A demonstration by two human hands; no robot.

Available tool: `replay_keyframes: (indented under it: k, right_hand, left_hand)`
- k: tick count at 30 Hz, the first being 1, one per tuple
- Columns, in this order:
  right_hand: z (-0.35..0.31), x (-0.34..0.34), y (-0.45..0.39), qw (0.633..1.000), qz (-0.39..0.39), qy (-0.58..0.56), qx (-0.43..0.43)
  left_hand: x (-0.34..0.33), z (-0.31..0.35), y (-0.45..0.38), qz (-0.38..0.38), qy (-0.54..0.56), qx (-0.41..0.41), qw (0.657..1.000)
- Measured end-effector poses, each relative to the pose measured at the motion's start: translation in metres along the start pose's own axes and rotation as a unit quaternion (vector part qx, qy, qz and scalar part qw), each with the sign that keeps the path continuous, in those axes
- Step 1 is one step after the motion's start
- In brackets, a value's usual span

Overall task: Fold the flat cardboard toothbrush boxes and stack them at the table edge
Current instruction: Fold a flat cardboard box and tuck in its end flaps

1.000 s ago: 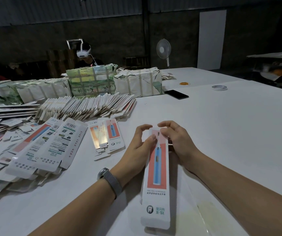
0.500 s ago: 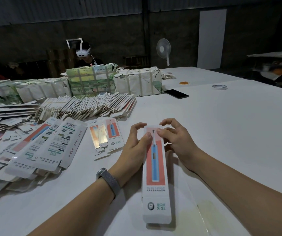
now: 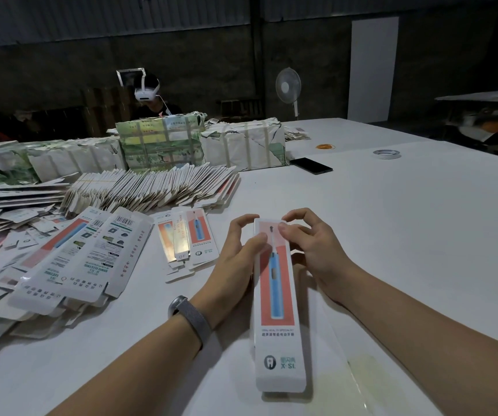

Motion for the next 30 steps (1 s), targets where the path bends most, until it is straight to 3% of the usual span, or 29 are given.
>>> replay_keyframes:
  k: [10, 18, 25, 28, 30]
  right_hand:
    - [0.003, 0.002, 0.001, 0.997, -0.004, -0.049, -0.052]
    - [0.004, 0.001, -0.001, 0.998, -0.016, -0.018, -0.060]
    - [-0.002, 0.003, -0.004, 0.988, 0.036, 0.146, -0.023]
    - [-0.008, 0.007, 0.002, 0.958, 0.031, 0.283, -0.041]
    - [-0.017, 0.005, 0.011, 0.916, 0.038, 0.398, 0.000]
  left_hand:
    - [0.001, -0.003, -0.001, -0.011, 0.024, -0.002, 1.000]
    - [0.004, -0.004, 0.000, -0.021, 0.023, 0.019, 0.999]
    - [0.011, -0.005, 0.000, 0.058, 0.063, 0.020, 0.996]
    - [0.015, -0.005, -0.001, 0.099, 0.031, 0.007, 0.995]
    - [0.014, -0.002, -0.001, 0.101, 0.023, -0.001, 0.995]
Point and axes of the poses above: each hand's wrist, its own y-axis away from the middle knuckle, its own x-axis out of the back of the hand, z = x × y, the point moved 6 cm from there along -y, towards the middle knuckle, and after that the axes turned 11 degrees about -x, right-handed, at the moved point
